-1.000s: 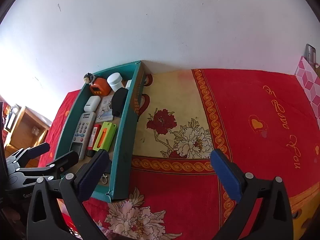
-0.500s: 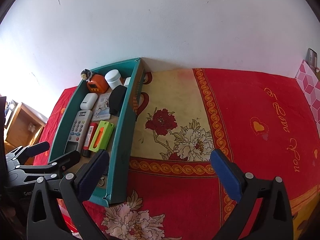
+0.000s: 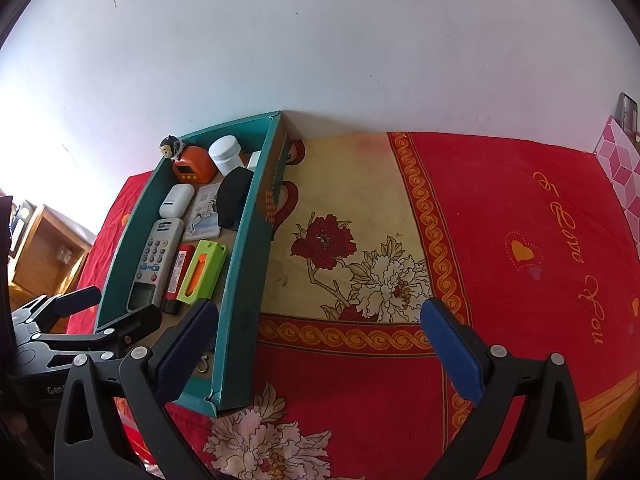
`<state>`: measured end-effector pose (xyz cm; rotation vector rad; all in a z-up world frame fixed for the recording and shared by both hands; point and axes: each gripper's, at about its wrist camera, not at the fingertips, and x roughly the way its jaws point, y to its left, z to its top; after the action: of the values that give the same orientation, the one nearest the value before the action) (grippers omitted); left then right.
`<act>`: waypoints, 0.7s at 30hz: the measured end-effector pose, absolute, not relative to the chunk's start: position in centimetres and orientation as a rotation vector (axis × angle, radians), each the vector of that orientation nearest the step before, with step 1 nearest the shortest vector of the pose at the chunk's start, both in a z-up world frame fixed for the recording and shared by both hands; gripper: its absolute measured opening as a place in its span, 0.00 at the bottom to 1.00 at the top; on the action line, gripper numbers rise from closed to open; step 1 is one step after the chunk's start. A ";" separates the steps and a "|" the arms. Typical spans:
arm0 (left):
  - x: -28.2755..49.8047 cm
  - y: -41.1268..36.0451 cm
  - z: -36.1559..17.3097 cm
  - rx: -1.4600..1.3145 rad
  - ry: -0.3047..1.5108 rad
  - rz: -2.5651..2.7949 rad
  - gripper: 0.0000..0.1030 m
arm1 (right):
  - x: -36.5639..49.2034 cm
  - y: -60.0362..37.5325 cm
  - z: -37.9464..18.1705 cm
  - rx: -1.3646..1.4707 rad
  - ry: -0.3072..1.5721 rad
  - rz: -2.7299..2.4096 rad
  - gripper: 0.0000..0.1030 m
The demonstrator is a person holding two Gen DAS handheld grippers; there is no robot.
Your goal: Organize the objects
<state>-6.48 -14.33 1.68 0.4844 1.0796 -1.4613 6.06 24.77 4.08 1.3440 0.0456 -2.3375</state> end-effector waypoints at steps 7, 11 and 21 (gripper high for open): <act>-6.5 -14.2 1.4 0.485 1.110 -1.449 0.99 | 6.2 24.7 4.1 1.341 0.045 -2.340 1.00; -6.5 -14.1 1.3 0.488 1.117 -1.440 0.99 | 6.4 24.7 4.0 1.341 0.046 -2.339 1.00; -6.8 -13.9 1.3 0.499 1.113 -1.441 0.99 | 6.4 24.9 3.9 1.342 0.044 -2.344 1.00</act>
<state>-6.81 -13.89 1.33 0.4987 1.1129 -1.4405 6.42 24.93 3.92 1.3423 0.0436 -2.3441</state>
